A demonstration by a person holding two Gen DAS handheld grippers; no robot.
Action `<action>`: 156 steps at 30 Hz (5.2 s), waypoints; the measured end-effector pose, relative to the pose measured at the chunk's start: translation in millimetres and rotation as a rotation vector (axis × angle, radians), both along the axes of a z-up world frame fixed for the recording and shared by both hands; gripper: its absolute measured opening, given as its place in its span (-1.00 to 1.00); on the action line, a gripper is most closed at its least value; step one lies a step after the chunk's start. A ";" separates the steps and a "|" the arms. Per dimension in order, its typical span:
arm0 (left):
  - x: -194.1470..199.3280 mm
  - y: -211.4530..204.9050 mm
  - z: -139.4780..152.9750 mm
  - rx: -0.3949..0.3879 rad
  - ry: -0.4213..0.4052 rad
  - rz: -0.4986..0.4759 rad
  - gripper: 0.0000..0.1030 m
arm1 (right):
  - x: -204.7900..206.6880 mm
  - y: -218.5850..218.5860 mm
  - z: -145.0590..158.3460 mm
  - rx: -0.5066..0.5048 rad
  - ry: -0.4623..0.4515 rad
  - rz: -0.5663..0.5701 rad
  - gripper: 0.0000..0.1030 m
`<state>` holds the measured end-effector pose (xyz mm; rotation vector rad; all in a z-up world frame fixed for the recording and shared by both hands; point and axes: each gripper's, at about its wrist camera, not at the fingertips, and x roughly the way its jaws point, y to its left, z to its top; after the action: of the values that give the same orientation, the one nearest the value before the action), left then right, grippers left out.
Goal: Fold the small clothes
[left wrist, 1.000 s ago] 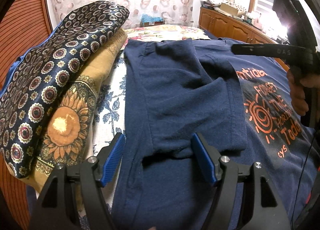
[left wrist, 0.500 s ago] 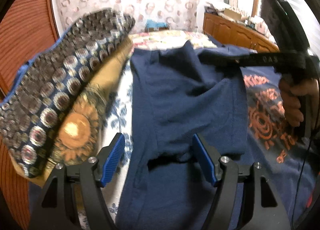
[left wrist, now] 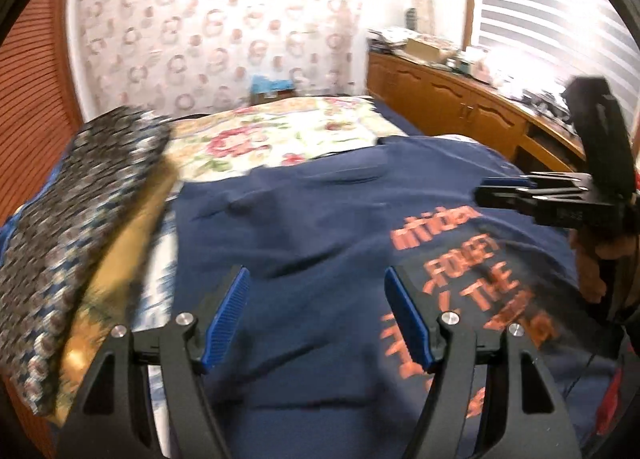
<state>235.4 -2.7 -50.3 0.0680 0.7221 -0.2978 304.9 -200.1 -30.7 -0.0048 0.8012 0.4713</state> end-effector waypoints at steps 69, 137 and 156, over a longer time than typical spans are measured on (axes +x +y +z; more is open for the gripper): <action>15.4 -99.8 -37.3 0.085 0.142 -0.241 0.38 | 1.8 -275.2 -58.2 0.637 0.446 -0.562 -0.66; 5.9 -74.3 -9.0 0.020 0.016 -0.146 0.39 | -12.9 -136.6 69.1 0.121 -0.019 -0.155 -0.95; -4.5 -46.8 3.7 -0.030 -0.004 -0.102 0.39 | -23.2 -92.1 26.7 -0.038 0.064 -0.047 -0.37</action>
<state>230.9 -49.5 -46.6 0.0771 0.7109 -0.4063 281.6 -292.2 -4.1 -0.0065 0.8712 0.4132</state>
